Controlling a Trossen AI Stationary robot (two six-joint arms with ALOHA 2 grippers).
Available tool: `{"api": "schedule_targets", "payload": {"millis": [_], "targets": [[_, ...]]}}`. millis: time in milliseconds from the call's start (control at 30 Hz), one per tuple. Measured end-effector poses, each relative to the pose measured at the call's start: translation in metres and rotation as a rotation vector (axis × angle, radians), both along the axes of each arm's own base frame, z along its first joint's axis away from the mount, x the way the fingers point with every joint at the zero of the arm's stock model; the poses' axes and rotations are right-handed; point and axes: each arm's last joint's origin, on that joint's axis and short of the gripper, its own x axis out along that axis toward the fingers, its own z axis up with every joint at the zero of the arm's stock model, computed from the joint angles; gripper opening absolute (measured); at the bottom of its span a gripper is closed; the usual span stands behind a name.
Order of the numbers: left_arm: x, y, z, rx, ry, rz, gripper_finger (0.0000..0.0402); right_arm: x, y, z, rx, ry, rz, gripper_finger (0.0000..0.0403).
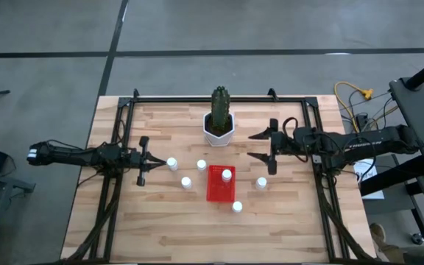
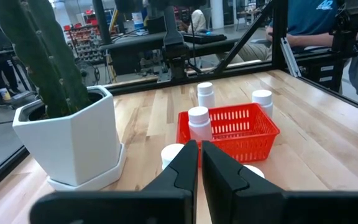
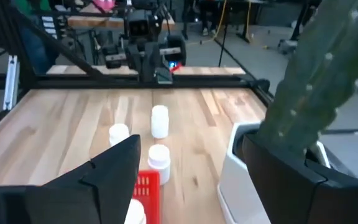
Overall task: Pick and place pill bottles into a basket
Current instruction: Put the white pill bottle into the red bin
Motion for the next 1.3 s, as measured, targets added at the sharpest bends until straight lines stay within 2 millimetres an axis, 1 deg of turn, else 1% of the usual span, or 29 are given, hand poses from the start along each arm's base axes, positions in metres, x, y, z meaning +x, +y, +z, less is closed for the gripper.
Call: {"api": "schedule_targets", "payload": {"millis": [167,333,533,800,933,1067,1167,1300], "targets": [[0.0,0.0,0.0,0.0,0.002,0.0,0.0003,-0.004,0.0,-0.004,0.041,0.105,-0.013,0.0274],[0.0,0.0,0.0,0.0,0.004,0.0,0.0003,-0.009,0.0,0.001,0.092,0.255,-0.038,0.0267],[0.0,0.0,0.0,0.0,0.004,0.0,0.0003,-0.016,0.0,0.013,0.113,0.359,-0.055,0.0257],[0.0,0.0,0.0,0.0,0.004,0.0,0.0003,-0.015,0.0,0.032,0.095,0.308,-0.044,0.0255],[0.0,0.0,0.0,0.0,0.003,0.0,0.0003,-0.015,0.0,0.037,0.096,0.293,-0.043,0.0255],[0.0,0.0,0.0,0.0,0.003,0.0,0.0003,-0.014,0.0,0.037,0.105,0.288,-0.04,0.0255],[0.0,0.0,0.0,0.0,0.003,0.0,0.0003,-0.013,0.0,0.032,0.126,0.307,-0.036,0.0259],[0.0,0.0,0.0,0.0,0.003,0.0,0.0003,-0.01,0.0,0.029,0.112,0.323,-0.041,0.0259]]}}
